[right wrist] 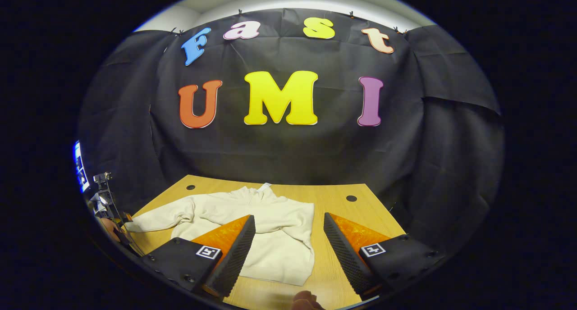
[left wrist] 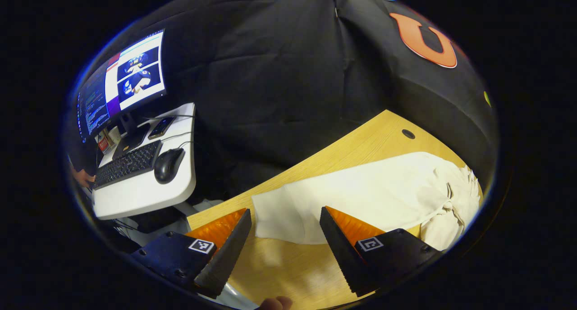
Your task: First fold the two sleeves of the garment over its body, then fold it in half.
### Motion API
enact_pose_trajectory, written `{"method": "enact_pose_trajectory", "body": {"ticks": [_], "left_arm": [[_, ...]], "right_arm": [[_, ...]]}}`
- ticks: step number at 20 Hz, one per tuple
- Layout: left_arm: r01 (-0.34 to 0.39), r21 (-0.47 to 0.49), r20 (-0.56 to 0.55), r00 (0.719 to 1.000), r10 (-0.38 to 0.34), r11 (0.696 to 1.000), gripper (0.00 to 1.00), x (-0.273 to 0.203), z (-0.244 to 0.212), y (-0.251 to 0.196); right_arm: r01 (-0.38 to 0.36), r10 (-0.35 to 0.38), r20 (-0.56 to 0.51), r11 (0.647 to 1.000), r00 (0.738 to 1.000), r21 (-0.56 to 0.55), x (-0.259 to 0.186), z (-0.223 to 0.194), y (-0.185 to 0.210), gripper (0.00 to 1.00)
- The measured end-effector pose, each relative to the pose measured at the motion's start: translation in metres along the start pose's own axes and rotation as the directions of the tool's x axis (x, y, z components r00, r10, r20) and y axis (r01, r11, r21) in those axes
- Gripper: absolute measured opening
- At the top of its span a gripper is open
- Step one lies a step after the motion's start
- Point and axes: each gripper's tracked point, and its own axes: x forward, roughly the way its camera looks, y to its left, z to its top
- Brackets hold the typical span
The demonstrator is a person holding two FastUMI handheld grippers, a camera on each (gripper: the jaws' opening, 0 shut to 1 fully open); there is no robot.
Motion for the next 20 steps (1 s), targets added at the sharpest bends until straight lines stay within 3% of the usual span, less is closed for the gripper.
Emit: {"method": "enact_pose_trajectory", "body": {"ticks": [5, 8, 20], "left_arm": [[-0.027, -0.094, -0.149, 0.989, 0.013, 0.995, 0.99, 0.012, -0.015, 0.006], [-0.038, -0.136, -0.25, 0.968, 0.003, 0.99, 0.99, 0.023, -0.025, 0.009], [-0.017, -0.066, -0.515, 0.857, -0.02, 0.998, 0.95, 0.035, -0.031, 0.005]], "right_arm": [[0.01, -0.01, -0.016, 1.0, 1.0, 0.003, 0.007, -0.007, 0.002, 0.96], [0.002, -0.002, -0.025, 1.0, 1.0, 0.009, 0.007, -0.008, 0.005, 0.96], [-0.034, 0.035, -0.09, 0.999, 0.995, 0.013, 0.018, -0.03, 0.03, 0.96]]}}
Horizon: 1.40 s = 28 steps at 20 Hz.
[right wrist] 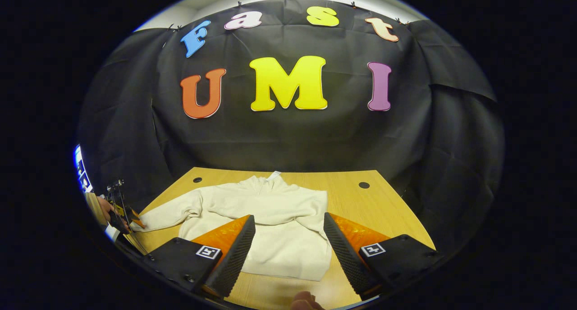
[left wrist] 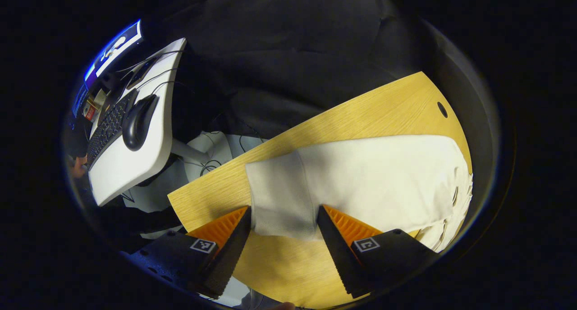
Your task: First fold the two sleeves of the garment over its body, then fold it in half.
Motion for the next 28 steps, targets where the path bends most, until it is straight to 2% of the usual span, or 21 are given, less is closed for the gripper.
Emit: {"method": "enact_pose_trajectory", "body": {"ticks": [1, 4, 6, 7, 8, 12, 14, 18, 20, 24, 28], "left_arm": [[0.004, 0.014, -0.012, 1.0, -0.004, 1.0, 0.93, 0.001, 0.001, -0.001], [0.016, 0.034, -0.046, 0.999, -0.014, 0.999, 0.77, 0.0, 0.0, -0.007], [0.027, 0.049, -0.051, 0.998, -0.024, 0.998, 0.73, 0.0, 0.0, -0.012], [0.033, 0.058, -0.052, 0.998, -0.03, 0.998, 0.63, 0.002, 0.001, -0.015], [0.042, 0.077, -0.057, 0.998, -0.038, 0.996, 0.6, 0.002, 0.001, -0.017], [0.099, 0.104, -0.067, 0.993, -0.093, 0.99, 0.25, 0.001, 0.0, -0.029], [0.163, 0.108, -0.112, 0.982, -0.151, 0.981, 0.18, -0.003, -0.008, -0.04], [0.199, 0.104, -0.053, 0.979, -0.194, 0.975, 0.12, -0.022, 0.007, -0.052], [0.227, 0.134, -0.033, 0.974, -0.225, 0.965, 0.1, -0.036, 0.012, -0.064], [0.291, 0.171, -0.001, 0.955, -0.295, 0.941, 0.1, -0.07, 0.019, -0.106], [0.325, 0.264, 0.031, 0.938, -0.345, 0.908, 0.1, -0.105, 0.021, -0.155]], "right_arm": [[0.011, -0.011, -0.001, 1.0, 1.0, 0.004, -0.001, -0.001, -0.003, 0.96], [0.04, -0.04, 0.0, 0.999, 0.999, 0.007, -0.002, 0.001, -0.012, 0.96], [0.049, -0.049, 0.002, 0.999, 0.999, 0.001, -0.005, 0.002, -0.015, 0.96], [0.05, -0.05, 0.004, 0.999, 0.999, 0.001, -0.007, 0.003, -0.016, 0.96], [0.047, -0.047, 0.008, 0.999, 0.999, -0.001, -0.008, 0.005, -0.016, 0.96], [0.054, -0.054, 0.021, 0.999, 0.998, -0.001, -0.012, 0.007, -0.026, 0.96], [0.057, -0.058, 0.017, 0.998, 0.998, 0.011, -0.014, 0.005, -0.033, 0.96], [0.06, -0.06, 0.02, 0.998, 0.998, 0.022, -0.016, 0.003, -0.044, 0.96], [0.057, -0.058, 0.013, 0.998, 0.998, 0.024, -0.016, 0.001, -0.047, 0.96], [0.039, -0.039, 0.01, 0.999, 0.999, 0.024, -0.016, 0.0, -0.053, 0.96], [0.031, -0.031, 0.011, 0.999, 0.999, 0.024, -0.014, 0.001, -0.066, 0.96]]}}
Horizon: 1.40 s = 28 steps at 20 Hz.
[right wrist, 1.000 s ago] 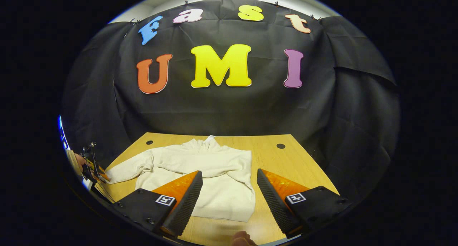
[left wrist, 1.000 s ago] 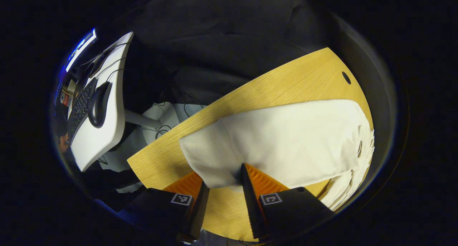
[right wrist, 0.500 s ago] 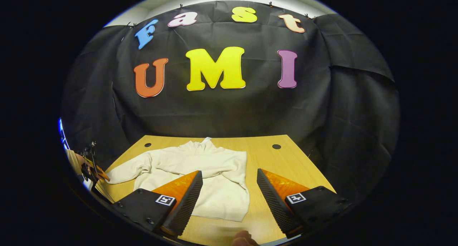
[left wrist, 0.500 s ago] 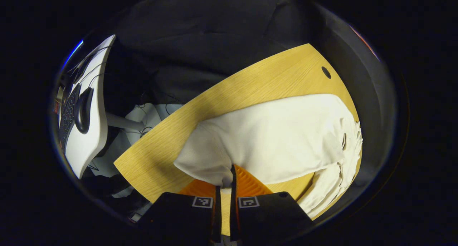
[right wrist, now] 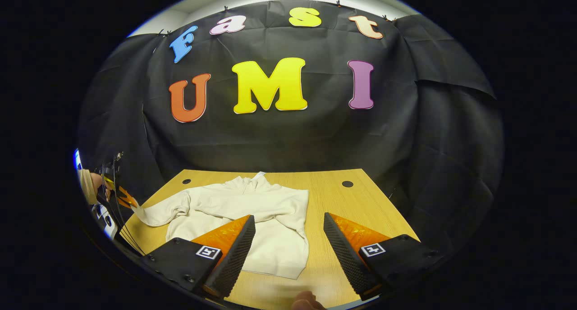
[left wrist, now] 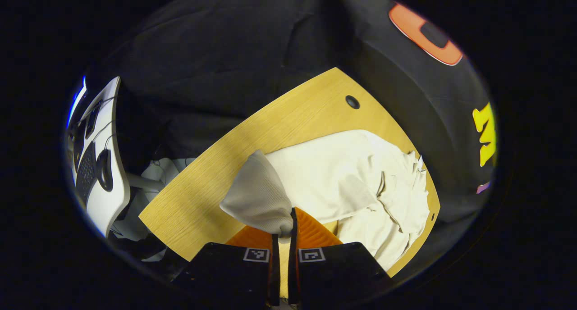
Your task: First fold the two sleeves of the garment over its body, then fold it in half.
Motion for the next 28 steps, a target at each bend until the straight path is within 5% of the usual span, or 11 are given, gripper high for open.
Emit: {"method": "enact_pose_trajectory", "body": {"ticks": [5, 12, 21, 28], "left_arm": [[0.089, 0.129, 0.009, 0.996, -0.091, 0.988, 0.1, -0.003, 0.002, -0.104], [0.224, 0.297, -0.096, 0.974, -0.204, 0.928, 0.1, 0.028, -0.053, -0.267], [0.351, 0.446, -0.242, 0.933, -0.267, 0.823, 0.1, 0.062, -0.144, -0.408], [0.374, 0.511, -0.313, 0.92, -0.238, 0.774, 0.1, 0.076, -0.21, -0.458]], "right_arm": [[0.009, -0.009, 0.015, 1.0, 1.0, 0.024, 0.005, 0.008, -0.032, 0.96], [0.037, -0.037, 0.037, 0.999, 0.999, 0.0, 0.003, 0.018, -0.083, 0.96], [0.107, -0.107, -0.007, 0.994, 0.994, -0.01, 0.004, 0.003, -0.141, 0.96], [0.142, -0.143, -0.037, 0.99, 0.989, -0.019, 0.0, -0.01, -0.157, 0.96]]}}
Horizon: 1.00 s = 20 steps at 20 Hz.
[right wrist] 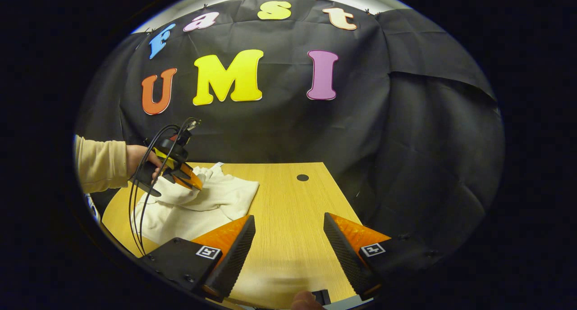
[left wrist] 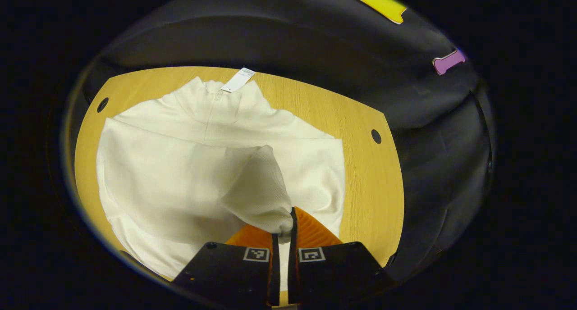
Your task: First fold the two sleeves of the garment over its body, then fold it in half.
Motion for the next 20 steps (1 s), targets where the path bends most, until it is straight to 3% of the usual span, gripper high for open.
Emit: {"method": "enact_pose_trajectory", "body": {"ticks": [3, 6, 13, 14, 15, 16, 17, 18, 19, 20], "left_arm": [[-0.003, 0.018, -0.02, 1.0, 0.003, 1.0, 0.1, 0.003, -0.009, -0.016], [0.0, 0.025, -0.026, 1.0, 0.001, 1.0, 0.11, 0.011, -0.01, -0.016], [0.019, 0.044, -0.04, 0.999, -0.017, 0.999, 0.23, 0.02, -0.019, -0.038], [0.034, 0.03, -0.035, 0.999, -0.032, 0.999, 0.33, 0.02, -0.021, -0.045], [0.045, 0.023, -0.024, 0.999, -0.044, 0.999, 0.6, 0.018, -0.021, -0.052], [0.066, 0.024, -0.019, 0.998, -0.065, 0.998, 0.68, 0.018, -0.023, -0.06], [0.069, 0.034, -0.009, 0.998, -0.069, 0.997, 0.6, 0.015, -0.022, -0.066], [0.065, 0.049, -0.001, 0.998, -0.066, 0.997, 0.65, 0.013, -0.023, -0.068], [0.064, 0.07, 0.015, 0.998, -0.066, 0.995, 0.75, 0.009, -0.024, -0.072], [0.061, 0.084, 0.041, 0.997, -0.064, 0.995, 0.93, 0.004, -0.022, -0.073]], "right_arm": [[0.018, -0.018, 0.043, 1.0, 0.999, 0.004, -0.006, 0.013, -0.004, 0.93], [0.033, -0.033, 0.123, 0.999, 0.992, 0.002, -0.01, 0.037, -0.005, 0.96], [0.036, -0.029, 0.209, 0.999, 0.977, -0.029, -0.024, 0.063, 0.006, 0.96], [0.032, -0.022, 0.231, 0.999, 0.973, -0.036, -0.027, 0.072, 0.011, 0.96], [0.032, -0.021, 0.24, 0.999, 0.971, -0.039, -0.028, 0.075, 0.012, 0.93], [0.026, -0.016, 0.245, 0.999, 0.969, -0.041, -0.031, 0.077, 0.015, 0.96], [0.021, -0.009, 0.247, 0.999, 0.969, -0.047, -0.032, 0.076, 0.018, 0.96], [0.017, -0.002, 0.248, 0.998, 0.969, -0.055, -0.033, 0.076, 0.021, 0.96], [0.012, 0.005, 0.252, 0.998, 0.968, -0.066, -0.037, 0.077, 0.022, 0.96], [0.008, 0.01, 0.26, 0.998, 0.966, -0.07, -0.039, 0.081, 0.023, 0.96]]}}
